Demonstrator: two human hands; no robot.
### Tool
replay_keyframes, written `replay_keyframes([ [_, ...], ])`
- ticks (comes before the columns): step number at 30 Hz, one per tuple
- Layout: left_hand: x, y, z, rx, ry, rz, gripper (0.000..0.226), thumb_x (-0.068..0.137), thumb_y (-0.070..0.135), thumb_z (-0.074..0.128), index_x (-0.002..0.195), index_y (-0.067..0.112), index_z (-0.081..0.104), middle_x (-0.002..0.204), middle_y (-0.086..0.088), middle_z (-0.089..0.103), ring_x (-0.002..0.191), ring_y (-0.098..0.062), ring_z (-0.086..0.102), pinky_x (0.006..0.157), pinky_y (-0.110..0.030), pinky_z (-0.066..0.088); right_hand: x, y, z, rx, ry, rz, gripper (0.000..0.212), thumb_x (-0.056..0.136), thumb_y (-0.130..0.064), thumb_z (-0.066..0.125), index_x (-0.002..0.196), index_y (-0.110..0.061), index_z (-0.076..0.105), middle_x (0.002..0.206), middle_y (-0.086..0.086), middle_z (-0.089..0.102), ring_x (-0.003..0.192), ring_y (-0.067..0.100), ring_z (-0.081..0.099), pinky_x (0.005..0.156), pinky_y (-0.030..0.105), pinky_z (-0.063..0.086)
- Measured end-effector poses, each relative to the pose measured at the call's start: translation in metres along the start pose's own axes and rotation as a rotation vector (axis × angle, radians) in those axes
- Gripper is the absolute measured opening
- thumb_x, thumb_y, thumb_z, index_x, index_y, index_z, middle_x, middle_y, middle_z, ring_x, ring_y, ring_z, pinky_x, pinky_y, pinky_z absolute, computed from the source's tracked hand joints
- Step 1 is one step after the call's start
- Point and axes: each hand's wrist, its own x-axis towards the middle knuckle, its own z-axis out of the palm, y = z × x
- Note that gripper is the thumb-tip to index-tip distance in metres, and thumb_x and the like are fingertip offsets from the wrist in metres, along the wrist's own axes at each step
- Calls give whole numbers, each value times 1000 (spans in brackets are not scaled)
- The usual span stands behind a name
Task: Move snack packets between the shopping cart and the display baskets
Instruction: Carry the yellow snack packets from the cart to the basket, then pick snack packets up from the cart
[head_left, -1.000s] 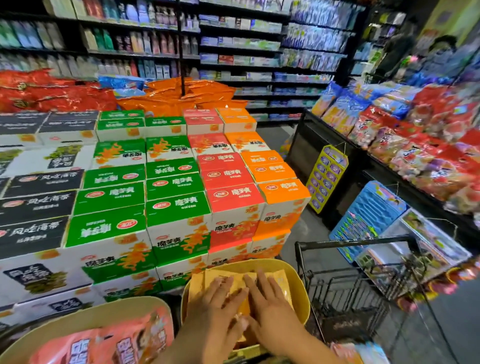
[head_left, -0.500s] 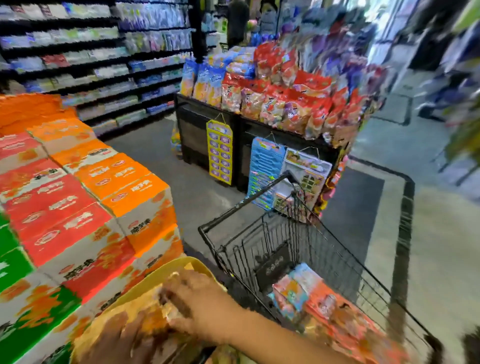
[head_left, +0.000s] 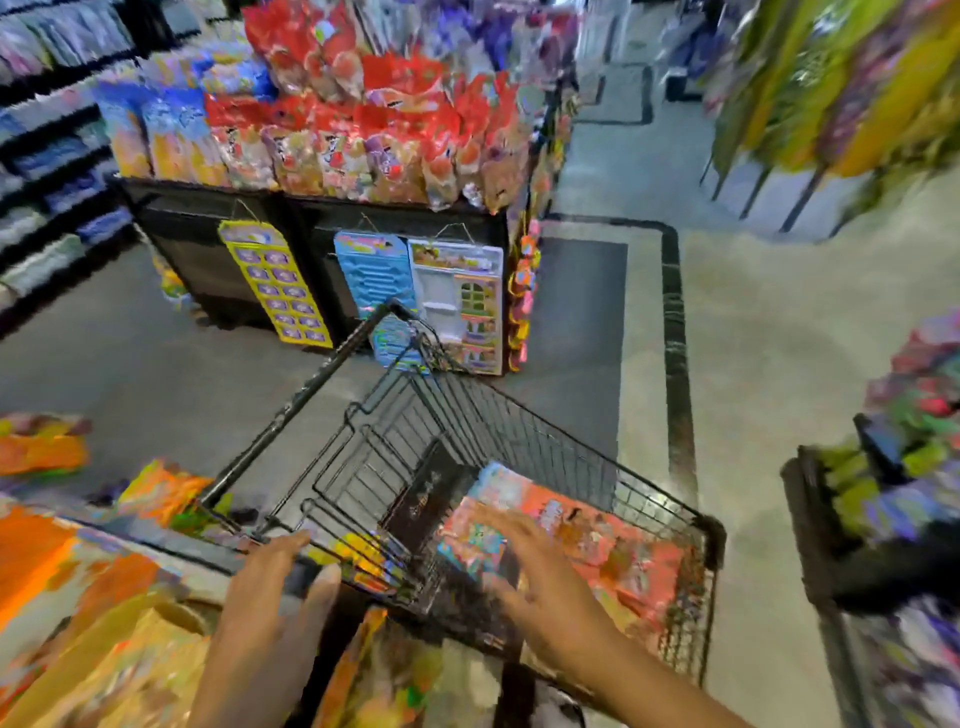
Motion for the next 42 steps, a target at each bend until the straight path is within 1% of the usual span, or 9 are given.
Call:
replay_keyframes([
  [4, 18, 38, 87, 16, -236, 13, 28, 98, 36, 65, 125, 34, 59, 124, 10, 56, 116, -15, 53, 97, -33, 39, -26, 70, -24, 70, 59, 192, 59, 98, -50, 64, 145, -67, 32, 141, -56, 17, 139, -12, 29, 119, 22, 30],
  [15, 65, 30, 303, -64, -742, -190, 18, 94, 42, 69, 105, 28, 67, 102, 7, 71, 103, -17, 68, 81, -29, 49, -56, 176, -63, 771, 412, 837, 39, 99, 7, 64, 136, -7, 61, 129, 35, 59, 94, 38, 67, 64, 35, 58],
  [22, 97, 19, 404, -26, -852, -358, 22, 97, 24, 63, 77, 19, 70, 79, 3, 69, 79, -20, 64, 65, -26, 44, -24, 231, -36, 983, 486, 1144, 37, 96, 1, 68, 131, -12, 65, 112, 21, 70, 91, 29, 62, 70, 37, 50],
  [25, 112, 9, 437, -84, -940, -536, 31, 100, 30, 62, 111, 4, 73, 119, -16, 69, 111, -35, 65, 81, -32, 51, -6, 259, -15, 995, 494, 1244, 35, 94, -5, 69, 127, -12, 64, 120, 18, 72, 95, 25, 70, 64, 30, 53],
  [28, 127, 0, 468, -170, -943, -802, 38, 100, 24, 59, 131, 2, 63, 125, -21, 68, 109, -28, 69, 70, -30, 54, 14, 284, 9, 1095, 530, 1268, 25, 92, -8, 74, 116, -15, 71, 114, 10, 78, 95, 25, 76, 64, 31, 58],
  [31, 134, -7, 499, -320, -873, -985, 13, 101, 18, 60, 103, 9, 69, 74, -4, 68, 58, -12, 65, 51, -24, 52, 32, 314, 28, 1198, 637, 1338, 21, 94, -11, 75, 114, -15, 70, 103, 6, 75, 93, 21, 69, 64, 30, 55],
  [35, 141, -20, 536, -602, -771, -1329, 16, 102, 13, 58, 116, 10, 65, 112, -13, 67, 97, -24, 65, 99, -36, 52, 48, 348, 49, 1371, 725, 1414, 8, 100, -14, 68, 108, -15, 67, 115, 4, 70, 106, 20, 66, 84, 37, 57],
  [39, 143, -36, 560, -797, -559, -1453, 27, 104, 7, 55, 129, -4, 61, 128, -26, 65, 80, -19, 69, 74, -15, 58, 58, 363, 63, 1502, 910, 1455, 11, 99, -10, 68, 110, -13, 68, 122, 9, 72, 115, 23, 68, 93, 36, 60],
  [42, 142, -40, 571, -871, -471, -1529, 22, 103, 13, 56, 122, 5, 64, 119, -15, 70, 100, -19, 69, 93, -33, 59, 65, 364, 71, 1688, 1070, 1408, 10, 101, -13, 68, 109, -8, 72, 116, 6, 73, 113, 21, 67, 103, 37, 57],
])
